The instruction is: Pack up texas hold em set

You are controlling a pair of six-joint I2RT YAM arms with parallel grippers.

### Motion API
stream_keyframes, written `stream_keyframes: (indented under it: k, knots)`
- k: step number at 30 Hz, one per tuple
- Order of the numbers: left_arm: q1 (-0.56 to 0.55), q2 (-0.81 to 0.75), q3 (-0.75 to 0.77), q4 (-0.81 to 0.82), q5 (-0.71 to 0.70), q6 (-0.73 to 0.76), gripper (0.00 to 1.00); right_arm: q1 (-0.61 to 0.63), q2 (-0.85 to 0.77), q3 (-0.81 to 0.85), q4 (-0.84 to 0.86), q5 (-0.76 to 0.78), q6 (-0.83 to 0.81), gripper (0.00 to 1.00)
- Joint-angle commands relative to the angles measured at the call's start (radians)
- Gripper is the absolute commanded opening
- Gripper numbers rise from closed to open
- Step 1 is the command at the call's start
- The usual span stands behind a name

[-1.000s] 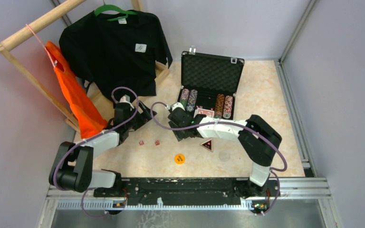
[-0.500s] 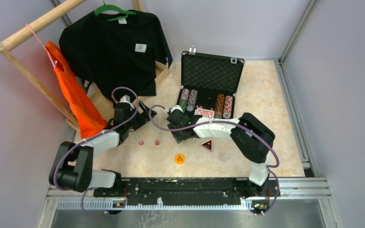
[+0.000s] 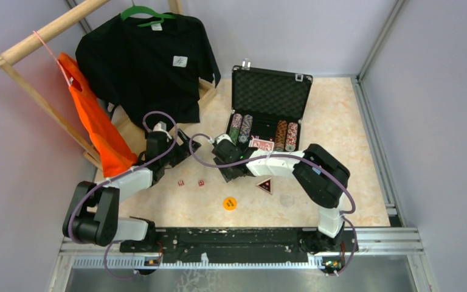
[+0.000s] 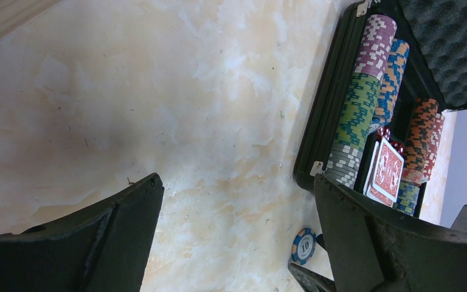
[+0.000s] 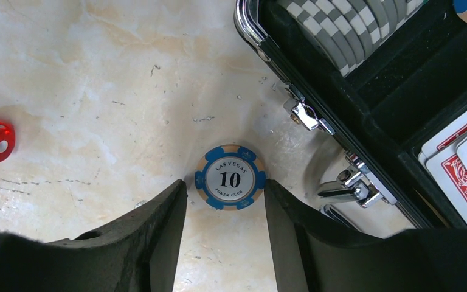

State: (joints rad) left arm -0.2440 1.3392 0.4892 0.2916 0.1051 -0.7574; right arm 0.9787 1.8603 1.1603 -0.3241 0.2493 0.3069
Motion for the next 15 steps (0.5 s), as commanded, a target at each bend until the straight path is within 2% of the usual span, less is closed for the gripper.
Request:
stream_keyframes:
  k: [1,15]
  knots:
    - [0.005,0.003,0.001,0.018,0.007,0.014,0.98,-0.005,0.017,0.020,0.011,-0.002,-0.003,0.50]
    - [0.005,0.010,0.000,0.023,0.011,0.018,0.99,-0.028,0.033,-0.004,0.045,-0.061,0.010,0.56]
